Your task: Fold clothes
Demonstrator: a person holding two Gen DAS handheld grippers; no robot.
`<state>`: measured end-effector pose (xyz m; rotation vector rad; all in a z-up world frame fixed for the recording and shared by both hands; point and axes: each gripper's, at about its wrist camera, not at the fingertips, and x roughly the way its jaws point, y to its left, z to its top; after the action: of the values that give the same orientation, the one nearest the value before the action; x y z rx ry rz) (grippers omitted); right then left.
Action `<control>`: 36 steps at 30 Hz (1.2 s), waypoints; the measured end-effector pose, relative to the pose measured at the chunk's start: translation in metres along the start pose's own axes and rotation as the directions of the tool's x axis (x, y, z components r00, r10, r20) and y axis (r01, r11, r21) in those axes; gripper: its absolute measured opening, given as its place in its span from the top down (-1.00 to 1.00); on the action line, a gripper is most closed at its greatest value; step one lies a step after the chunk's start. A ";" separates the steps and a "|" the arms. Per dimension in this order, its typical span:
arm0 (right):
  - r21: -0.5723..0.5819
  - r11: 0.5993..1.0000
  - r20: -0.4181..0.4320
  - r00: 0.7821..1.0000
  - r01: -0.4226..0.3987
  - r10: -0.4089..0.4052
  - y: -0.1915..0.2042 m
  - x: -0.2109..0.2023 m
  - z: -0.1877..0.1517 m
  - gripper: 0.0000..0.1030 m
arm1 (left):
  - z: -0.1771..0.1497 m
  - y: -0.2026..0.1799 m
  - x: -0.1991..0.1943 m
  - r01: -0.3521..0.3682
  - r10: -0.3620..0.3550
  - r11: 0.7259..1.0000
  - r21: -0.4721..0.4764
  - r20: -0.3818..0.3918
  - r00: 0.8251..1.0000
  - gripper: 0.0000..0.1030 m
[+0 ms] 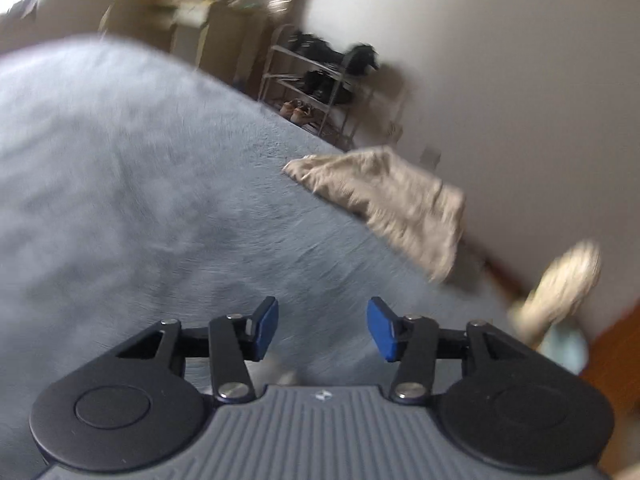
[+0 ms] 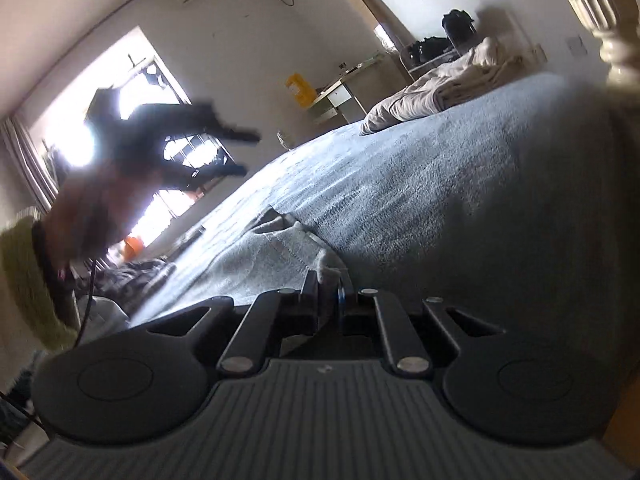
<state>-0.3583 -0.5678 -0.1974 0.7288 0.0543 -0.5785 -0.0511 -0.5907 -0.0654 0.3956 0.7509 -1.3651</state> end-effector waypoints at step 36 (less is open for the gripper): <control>0.018 0.999 0.013 0.999 -0.040 0.040 0.007 0.011 0.002 0.66 | -0.073 -0.021 0.023 -0.171 0.181 0.849 0.500 0.028 0.983 0.46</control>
<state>-0.3459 -0.5703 -0.1939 0.7424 0.0225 -0.5462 -0.0894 -0.5634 -0.1295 0.8712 0.3505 -1.3717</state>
